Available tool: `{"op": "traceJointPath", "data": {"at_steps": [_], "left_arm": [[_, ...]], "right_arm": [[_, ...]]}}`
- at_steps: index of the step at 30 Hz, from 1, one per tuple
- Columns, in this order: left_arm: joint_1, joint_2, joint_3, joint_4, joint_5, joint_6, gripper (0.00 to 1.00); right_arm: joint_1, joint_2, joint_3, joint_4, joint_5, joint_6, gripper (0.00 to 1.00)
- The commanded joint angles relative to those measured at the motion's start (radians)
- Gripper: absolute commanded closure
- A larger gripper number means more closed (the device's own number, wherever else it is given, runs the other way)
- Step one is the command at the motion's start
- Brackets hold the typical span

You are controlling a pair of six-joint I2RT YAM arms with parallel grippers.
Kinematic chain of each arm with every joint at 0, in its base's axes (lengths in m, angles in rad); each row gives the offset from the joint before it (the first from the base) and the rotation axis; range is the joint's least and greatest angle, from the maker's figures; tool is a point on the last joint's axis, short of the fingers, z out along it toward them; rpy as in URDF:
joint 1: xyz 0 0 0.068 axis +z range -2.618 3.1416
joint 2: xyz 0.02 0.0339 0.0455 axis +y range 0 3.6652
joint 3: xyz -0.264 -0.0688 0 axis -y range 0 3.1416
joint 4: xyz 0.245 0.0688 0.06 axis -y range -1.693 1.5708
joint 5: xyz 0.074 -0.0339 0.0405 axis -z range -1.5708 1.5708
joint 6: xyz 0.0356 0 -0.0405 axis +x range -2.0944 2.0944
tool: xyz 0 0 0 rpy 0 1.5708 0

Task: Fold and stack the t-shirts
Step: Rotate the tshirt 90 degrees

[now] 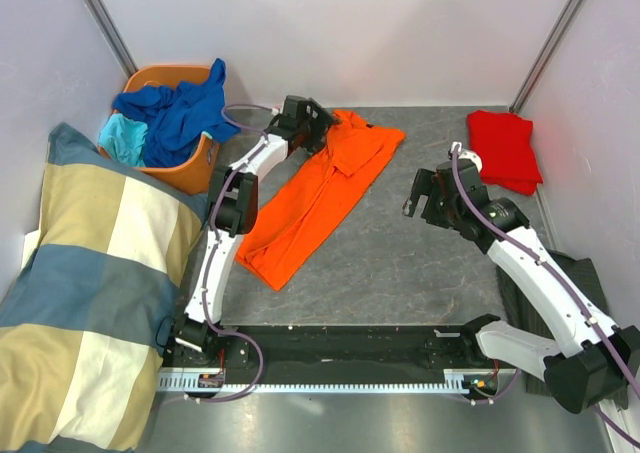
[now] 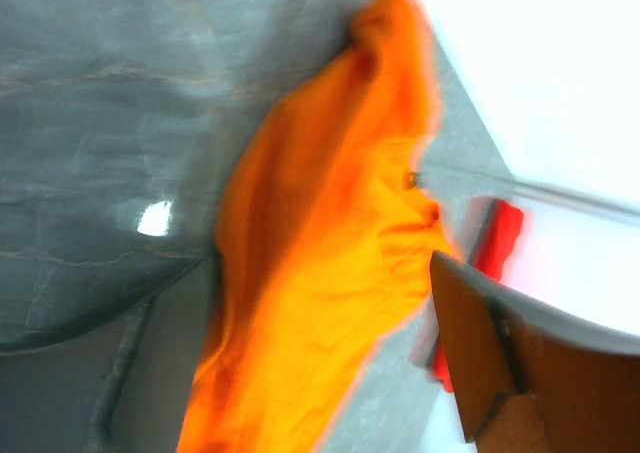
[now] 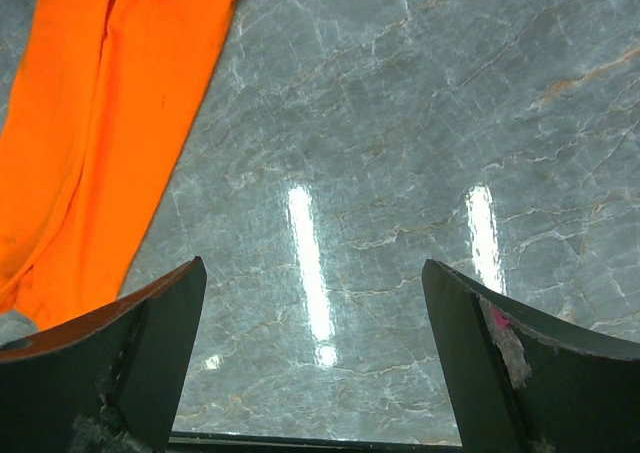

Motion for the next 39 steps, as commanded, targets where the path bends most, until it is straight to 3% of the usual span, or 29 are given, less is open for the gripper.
{"op": "traceJointPath", "data": {"at_steps": [1,5,11,15,27,39], "left_arm": [[0.037,-0.131,-0.097,0.012,-0.077,0.054,0.0],[0.088,-0.367,-0.318,0.063,-0.092,0.131,0.0],[0.169,-0.657,-0.689,0.1,-0.117,0.291,0.0],[0.186,-0.87,-0.899,0.098,-0.152,0.363,0.0],[0.186,-1.181,-1.177,0.072,-0.126,0.432,0.0],[0.186,-1.423,-1.292,-0.05,-0.187,0.524,0.0]], "right_arm": [[-0.003,0.003,-0.04,0.04,-0.032,0.013,0.02],[-0.001,0.009,-0.103,0.089,-0.094,0.025,0.02],[0.011,0.086,-0.264,0.296,-0.225,0.107,0.04],[0.125,0.181,-0.248,0.386,-0.226,0.162,0.06],[0.423,0.449,-0.156,0.511,-0.154,0.35,0.06],[0.54,0.771,0.07,0.555,-0.187,0.386,0.07]]}}
